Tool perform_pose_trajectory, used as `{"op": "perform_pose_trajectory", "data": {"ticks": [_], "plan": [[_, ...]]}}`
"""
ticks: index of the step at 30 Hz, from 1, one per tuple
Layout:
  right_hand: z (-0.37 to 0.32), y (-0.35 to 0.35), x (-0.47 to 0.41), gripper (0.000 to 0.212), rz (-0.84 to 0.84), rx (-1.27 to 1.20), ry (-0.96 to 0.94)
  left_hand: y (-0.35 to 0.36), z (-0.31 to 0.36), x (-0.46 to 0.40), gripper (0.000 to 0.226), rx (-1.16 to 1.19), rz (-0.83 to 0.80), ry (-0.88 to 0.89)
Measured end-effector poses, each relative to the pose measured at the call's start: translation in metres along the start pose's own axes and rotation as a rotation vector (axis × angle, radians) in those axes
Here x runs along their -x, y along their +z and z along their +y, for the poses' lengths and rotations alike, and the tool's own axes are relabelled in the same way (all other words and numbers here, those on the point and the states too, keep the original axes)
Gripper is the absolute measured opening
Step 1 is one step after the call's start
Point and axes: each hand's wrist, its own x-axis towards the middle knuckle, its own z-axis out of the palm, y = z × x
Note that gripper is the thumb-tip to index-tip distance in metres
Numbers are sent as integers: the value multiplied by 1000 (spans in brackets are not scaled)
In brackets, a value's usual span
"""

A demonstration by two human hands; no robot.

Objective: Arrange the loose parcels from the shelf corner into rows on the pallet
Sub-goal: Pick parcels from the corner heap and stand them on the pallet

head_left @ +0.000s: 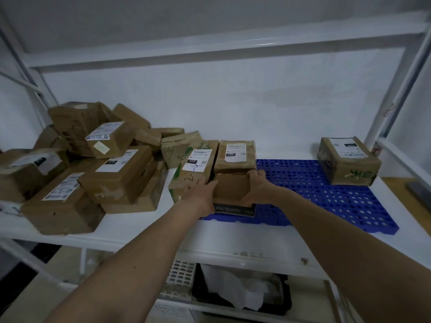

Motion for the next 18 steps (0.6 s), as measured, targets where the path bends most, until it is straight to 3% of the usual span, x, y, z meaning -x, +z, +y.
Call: {"op": "perform_pose_trajectory", "data": {"ticks": [7, 12, 18], "plan": [[5, -5, -13, 82, 37, 42, -45, 0, 2, -8, 72, -72, 1, 19], [6, -1, -15, 54, 14, 150, -91, -4, 4, -14, 62, -99, -1, 29], [-10, -16, -11, 47, 48, 316, -110, -14, 0, -16, 49, -6, 42, 12]]}}
